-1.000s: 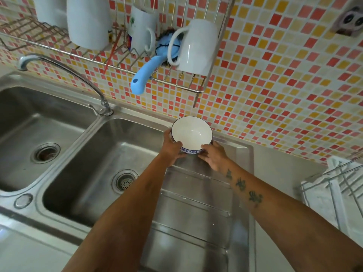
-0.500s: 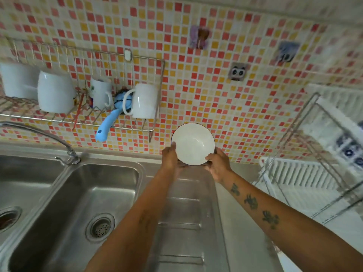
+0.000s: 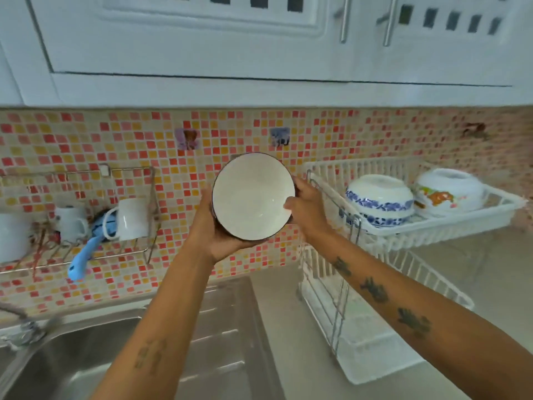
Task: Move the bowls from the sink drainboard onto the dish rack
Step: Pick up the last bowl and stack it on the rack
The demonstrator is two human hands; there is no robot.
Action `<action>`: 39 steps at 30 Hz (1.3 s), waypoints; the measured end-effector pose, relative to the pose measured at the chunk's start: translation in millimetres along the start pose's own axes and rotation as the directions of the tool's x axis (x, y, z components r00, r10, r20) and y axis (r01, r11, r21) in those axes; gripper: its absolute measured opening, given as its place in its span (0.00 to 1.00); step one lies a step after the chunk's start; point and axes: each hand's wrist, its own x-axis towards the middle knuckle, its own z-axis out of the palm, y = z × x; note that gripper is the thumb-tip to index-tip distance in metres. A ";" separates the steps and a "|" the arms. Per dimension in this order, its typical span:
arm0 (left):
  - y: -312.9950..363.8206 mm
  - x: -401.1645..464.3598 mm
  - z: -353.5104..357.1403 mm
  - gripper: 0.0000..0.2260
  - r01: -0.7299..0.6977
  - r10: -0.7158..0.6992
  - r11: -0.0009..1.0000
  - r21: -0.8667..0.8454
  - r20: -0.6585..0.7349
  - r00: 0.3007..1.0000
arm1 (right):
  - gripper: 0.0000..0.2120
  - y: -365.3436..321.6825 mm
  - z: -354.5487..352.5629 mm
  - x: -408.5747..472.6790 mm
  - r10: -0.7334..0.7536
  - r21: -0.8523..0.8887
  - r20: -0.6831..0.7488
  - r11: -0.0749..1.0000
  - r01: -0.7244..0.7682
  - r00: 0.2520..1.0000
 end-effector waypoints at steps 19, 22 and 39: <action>-90.2 63.2 178.2 0.25 -0.245 0.304 0.859 0.449 -0.062 0.951 | 0.31 -78.4 -217.8 33.0 0.049 -0.141 0.143 0.990 -0.029 0.989; -97.8 82.5 190.2 0.25 -0.328 0.408 0.736 0.592 0.000 0.913 | 0.34 -78.6 -234.2 42.3 0.096 -0.165 0.120 0.984 -0.075 0.988; -138.1 157.4 189.8 0.46 -0.232 0.731 0.109 0.967 0.080 0.677 | 0.36 -35.0 -261.6 62.3 0.233 -0.270 0.165 0.945 -0.184 0.958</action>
